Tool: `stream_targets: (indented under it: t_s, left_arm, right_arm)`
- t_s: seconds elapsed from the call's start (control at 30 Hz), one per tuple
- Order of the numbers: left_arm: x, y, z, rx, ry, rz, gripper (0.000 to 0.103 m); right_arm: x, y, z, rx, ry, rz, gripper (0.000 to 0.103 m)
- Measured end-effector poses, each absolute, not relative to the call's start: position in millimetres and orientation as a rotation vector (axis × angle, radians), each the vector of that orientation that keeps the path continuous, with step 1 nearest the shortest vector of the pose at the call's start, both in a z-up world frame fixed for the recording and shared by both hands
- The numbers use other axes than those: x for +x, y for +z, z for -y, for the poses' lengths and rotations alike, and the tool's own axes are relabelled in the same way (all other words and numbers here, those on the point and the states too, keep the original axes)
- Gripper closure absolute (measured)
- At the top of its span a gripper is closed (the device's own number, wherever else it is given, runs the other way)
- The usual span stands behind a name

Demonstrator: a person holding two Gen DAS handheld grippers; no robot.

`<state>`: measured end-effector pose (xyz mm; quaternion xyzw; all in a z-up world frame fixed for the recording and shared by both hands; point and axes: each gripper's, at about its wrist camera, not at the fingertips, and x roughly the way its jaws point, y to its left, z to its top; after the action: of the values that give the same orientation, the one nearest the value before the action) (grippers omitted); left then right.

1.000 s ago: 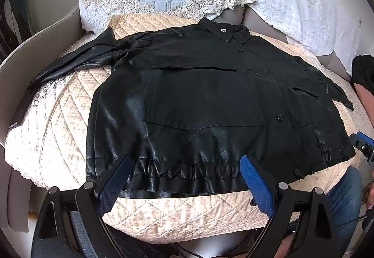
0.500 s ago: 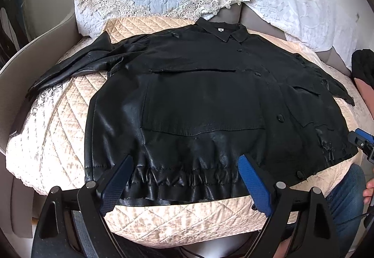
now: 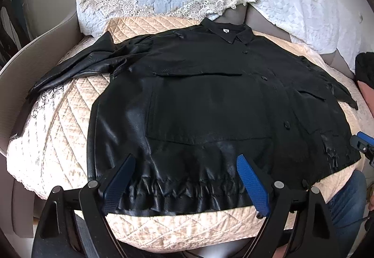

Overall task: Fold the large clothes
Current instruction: 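Grasp the jacket sleeve with the left gripper and lift it across the body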

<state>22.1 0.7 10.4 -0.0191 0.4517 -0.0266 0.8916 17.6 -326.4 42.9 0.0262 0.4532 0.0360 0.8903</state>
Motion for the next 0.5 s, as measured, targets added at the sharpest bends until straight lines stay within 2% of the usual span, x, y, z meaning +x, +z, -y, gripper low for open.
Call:
stream_targets:
  t_s: [0.27, 0.5]
  left_arm:
    - [48, 19, -42, -0.094, 0.021, -0.899, 0.013]
    - [91, 26, -125, -0.11, 0.212, -0.84, 0.013]
  right_arm:
    - [50, 48, 303, 0.008, 0.126, -0.93, 0.023]
    - [82, 51, 277, -0.047, 0.181, -0.914, 0.023]
